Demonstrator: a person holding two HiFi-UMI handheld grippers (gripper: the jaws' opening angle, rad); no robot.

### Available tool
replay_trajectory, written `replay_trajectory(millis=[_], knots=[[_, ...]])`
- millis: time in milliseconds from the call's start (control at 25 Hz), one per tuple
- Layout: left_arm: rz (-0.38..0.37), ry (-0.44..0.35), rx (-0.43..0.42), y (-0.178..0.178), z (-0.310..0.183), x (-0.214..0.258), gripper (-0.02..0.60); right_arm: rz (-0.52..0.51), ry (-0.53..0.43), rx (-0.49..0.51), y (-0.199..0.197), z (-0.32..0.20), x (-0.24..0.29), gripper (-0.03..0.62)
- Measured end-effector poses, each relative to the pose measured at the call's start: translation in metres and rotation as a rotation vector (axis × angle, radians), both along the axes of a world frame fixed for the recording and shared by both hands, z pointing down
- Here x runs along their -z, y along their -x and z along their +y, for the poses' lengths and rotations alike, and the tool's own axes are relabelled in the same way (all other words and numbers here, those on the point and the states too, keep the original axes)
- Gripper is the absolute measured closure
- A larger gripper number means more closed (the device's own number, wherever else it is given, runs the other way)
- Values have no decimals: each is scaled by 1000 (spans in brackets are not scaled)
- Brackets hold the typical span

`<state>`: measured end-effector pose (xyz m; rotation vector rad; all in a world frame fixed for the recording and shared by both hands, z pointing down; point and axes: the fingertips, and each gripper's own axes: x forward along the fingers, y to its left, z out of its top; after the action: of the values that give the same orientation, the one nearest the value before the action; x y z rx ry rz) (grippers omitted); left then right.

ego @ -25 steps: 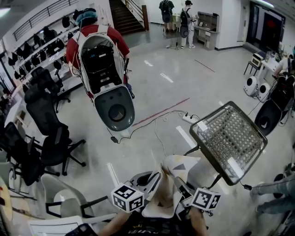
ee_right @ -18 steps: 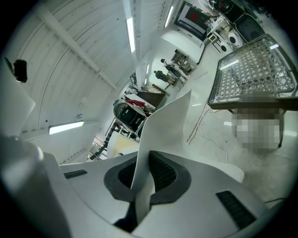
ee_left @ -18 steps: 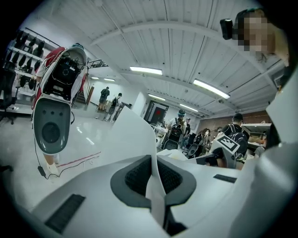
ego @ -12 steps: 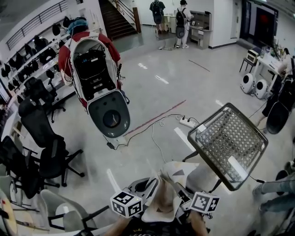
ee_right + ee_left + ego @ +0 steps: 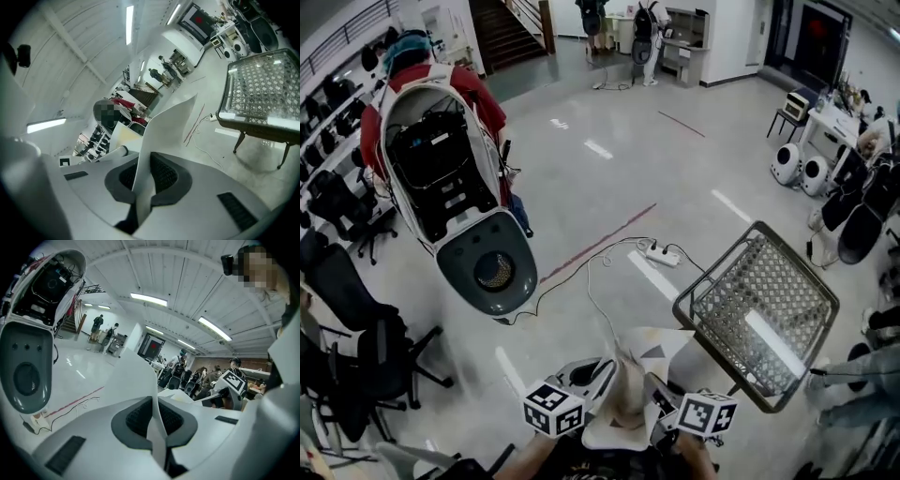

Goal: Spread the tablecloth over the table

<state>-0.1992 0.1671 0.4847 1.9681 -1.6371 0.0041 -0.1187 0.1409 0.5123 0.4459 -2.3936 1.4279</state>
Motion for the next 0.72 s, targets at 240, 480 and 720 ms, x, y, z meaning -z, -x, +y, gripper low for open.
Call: replay_trajectory(millis=[240, 480, 720], knots=[[10, -19, -57, 88, -78, 13, 561, 24, -4, -46, 79, -69, 12, 579], [7, -51, -89, 145, -133, 21, 561, 37, -36, -85, 129, -116, 21, 579], [10, -75, -89, 171, -171, 21, 561, 44, -71, -98, 153, -150, 24, 579]])
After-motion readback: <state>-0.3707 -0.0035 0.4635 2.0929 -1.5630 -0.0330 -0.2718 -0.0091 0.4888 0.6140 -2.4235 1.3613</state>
